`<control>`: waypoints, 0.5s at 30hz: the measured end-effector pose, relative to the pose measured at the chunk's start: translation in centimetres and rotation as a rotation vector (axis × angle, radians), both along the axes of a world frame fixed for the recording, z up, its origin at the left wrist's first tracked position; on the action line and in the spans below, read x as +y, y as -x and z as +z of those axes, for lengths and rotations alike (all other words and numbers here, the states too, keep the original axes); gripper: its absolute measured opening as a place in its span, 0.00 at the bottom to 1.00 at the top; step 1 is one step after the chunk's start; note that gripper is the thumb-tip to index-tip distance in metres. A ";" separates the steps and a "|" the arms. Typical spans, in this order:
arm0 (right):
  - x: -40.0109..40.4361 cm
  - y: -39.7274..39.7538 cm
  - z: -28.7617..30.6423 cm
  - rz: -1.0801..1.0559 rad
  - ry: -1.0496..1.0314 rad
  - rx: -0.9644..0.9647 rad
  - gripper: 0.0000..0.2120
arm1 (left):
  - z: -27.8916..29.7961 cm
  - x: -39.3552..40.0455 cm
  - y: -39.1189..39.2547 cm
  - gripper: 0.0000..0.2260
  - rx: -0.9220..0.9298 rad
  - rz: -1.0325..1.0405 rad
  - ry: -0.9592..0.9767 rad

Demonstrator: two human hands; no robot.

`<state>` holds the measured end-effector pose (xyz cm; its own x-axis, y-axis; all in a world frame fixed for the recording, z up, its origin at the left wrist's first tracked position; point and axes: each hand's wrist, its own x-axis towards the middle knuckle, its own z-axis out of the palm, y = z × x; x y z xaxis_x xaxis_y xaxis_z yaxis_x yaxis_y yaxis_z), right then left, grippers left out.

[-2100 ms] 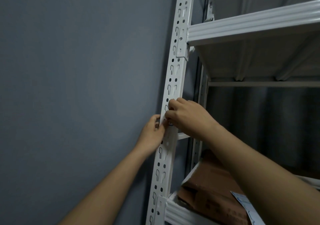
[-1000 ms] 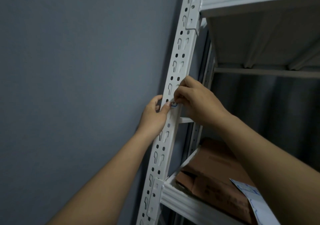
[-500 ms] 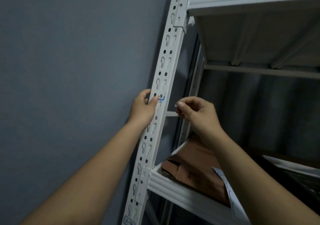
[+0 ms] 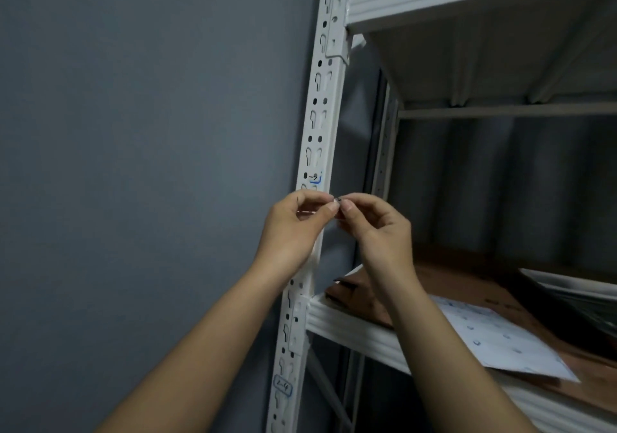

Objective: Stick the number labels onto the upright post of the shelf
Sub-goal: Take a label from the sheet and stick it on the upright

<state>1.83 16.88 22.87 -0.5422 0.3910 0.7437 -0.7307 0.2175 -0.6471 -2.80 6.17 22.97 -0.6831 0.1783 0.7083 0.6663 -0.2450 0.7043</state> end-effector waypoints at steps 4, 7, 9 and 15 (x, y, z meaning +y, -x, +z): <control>-0.8 -1.6 -1.3 0.103 0.111 -0.040 0.04 | -0.9 -0.6 -2.0 0.05 0.050 0.000 -0.033; -1.2 -3.5 -2.1 0.236 0.195 -0.135 0.04 | -1.8 -1.3 -3.6 0.08 0.121 0.042 -0.005; -1.7 -4.7 -2.6 0.308 0.234 -0.208 0.04 | -2.3 -1.8 -4.7 0.09 0.158 0.077 0.011; -2.9 -7.6 -2.8 0.542 0.358 -0.229 0.05 | -2.8 -3.1 -7.8 0.06 0.174 0.067 0.030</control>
<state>9.39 13.99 20.11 -0.8584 0.2208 0.4630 -0.5127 -0.3960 -0.7618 4.97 3.11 20.22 -0.5617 0.1590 0.8119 0.7929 -0.1764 0.5832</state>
